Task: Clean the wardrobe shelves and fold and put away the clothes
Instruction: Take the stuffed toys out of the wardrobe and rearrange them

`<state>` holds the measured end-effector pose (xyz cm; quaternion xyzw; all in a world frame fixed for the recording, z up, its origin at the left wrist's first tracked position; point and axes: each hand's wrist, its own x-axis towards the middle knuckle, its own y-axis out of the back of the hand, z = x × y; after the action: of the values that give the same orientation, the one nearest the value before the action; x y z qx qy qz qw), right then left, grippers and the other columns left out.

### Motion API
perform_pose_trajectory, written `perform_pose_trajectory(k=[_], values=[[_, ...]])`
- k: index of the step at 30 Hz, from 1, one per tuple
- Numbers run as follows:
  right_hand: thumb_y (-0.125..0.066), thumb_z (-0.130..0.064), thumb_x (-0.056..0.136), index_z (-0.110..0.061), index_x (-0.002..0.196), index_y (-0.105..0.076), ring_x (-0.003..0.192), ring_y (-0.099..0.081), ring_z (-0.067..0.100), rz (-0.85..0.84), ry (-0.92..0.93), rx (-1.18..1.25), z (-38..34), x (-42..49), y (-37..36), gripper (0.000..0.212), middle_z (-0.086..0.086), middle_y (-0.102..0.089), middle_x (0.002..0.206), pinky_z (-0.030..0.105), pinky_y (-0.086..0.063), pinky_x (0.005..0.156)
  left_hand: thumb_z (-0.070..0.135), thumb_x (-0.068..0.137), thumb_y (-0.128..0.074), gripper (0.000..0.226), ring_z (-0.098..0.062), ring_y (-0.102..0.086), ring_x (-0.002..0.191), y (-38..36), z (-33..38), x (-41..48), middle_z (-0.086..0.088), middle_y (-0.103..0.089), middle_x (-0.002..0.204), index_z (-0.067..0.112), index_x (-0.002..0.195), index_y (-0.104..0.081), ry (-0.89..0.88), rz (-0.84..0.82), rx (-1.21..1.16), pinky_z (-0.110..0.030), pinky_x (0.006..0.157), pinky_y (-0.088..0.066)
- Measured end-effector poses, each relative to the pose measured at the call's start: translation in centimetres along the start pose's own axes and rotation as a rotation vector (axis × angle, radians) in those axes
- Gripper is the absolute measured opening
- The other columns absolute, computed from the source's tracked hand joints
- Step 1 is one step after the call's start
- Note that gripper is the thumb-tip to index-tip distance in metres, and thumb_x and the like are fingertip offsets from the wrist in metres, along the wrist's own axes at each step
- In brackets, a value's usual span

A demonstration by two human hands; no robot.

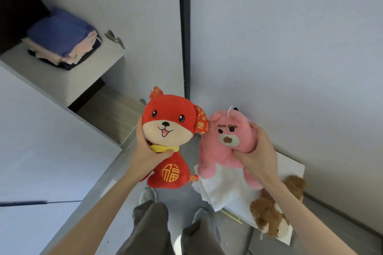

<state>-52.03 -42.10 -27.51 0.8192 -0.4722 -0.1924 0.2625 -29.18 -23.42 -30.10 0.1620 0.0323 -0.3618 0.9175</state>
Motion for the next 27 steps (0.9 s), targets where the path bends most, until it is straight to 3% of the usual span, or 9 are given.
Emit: perform_pose_trajectory(k=[3,6,8,14,18,27], values=[[-0.077,-0.028,0.062,-0.041,0.128,-0.045,0.099,-0.055,0.006,-0.071,0.045,-0.028,-3.3,1.5,-4.5,0.074,-0.029,-0.054,0.104,0.026,-0.044,0.074,0.033,0.053,-0.088,0.123,-0.010,-0.052,0.120,4.6,-1.6,0.2,0.018,-0.046,0.133,0.046,0.147,-0.009,0.032,0.115,0.004,-0.031,0.086,-0.054],[-0.073,-0.037,0.059,-0.045,0.128,-0.042,0.106,-0.055,0.012,-0.128,0.086,-0.076,-6.0,3.1,-9.3,0.076,-0.020,-0.055,0.112,0.037,-0.049,0.083,0.027,0.058,-0.089,0.120,-0.008,-0.053,0.116,8.5,-3.6,1.7,0.024,-0.044,0.127,0.046,0.146,-0.008,0.052,0.166,0.010,-0.021,0.081,-0.054],[-0.070,-0.040,0.059,-0.046,0.129,-0.040,0.105,-0.056,0.014,-0.163,0.100,-0.105,-7.5,4.2,-12.5,0.076,-0.017,-0.056,0.114,0.040,-0.050,0.083,0.020,0.063,-0.089,0.120,-0.008,-0.052,0.114,10.7,-5.0,3.2,0.020,-0.044,0.127,0.042,0.147,-0.006,0.083,0.176,0.025,-0.025,0.083,-0.054],[-0.073,-0.038,0.063,-0.039,0.134,-0.040,0.104,-0.053,0.015,-0.191,0.150,-0.261,-11.0,7.8,-22.7,0.077,-0.015,-0.055,0.115,0.034,-0.045,0.084,0.025,0.063,-0.089,0.123,-0.011,-0.052,0.110,16.3,-9.8,9.9,0.013,-0.044,0.125,0.035,0.150,-0.001,0.193,0.167,0.061,-0.030,0.084,-0.052],[-0.070,-0.038,0.065,-0.038,0.133,-0.039,0.100,-0.053,0.014,-0.178,0.144,-0.303,-11.5,11.0,-29.7,0.075,-0.015,-0.054,0.114,0.034,-0.045,0.085,0.023,0.065,-0.088,0.124,-0.011,-0.052,0.108,18.4,-14.3,14.7,0.013,-0.043,0.125,0.037,0.150,0.001,0.262,0.176,0.060,-0.042,0.091,-0.053],[-0.067,-0.038,0.070,-0.030,0.129,-0.042,0.086,-0.058,0.022,-0.195,0.317,-0.479,-6.7,20.3,-48.6,0.065,-0.005,-0.062,0.102,0.033,-0.041,0.078,0.019,0.066,-0.086,0.122,-0.026,-0.055,0.115,17.8,-29.2,25.7,-0.003,-0.046,0.139,0.036,0.150,0.000,0.458,0.409,-0.016,-0.045,0.093,-0.049]])
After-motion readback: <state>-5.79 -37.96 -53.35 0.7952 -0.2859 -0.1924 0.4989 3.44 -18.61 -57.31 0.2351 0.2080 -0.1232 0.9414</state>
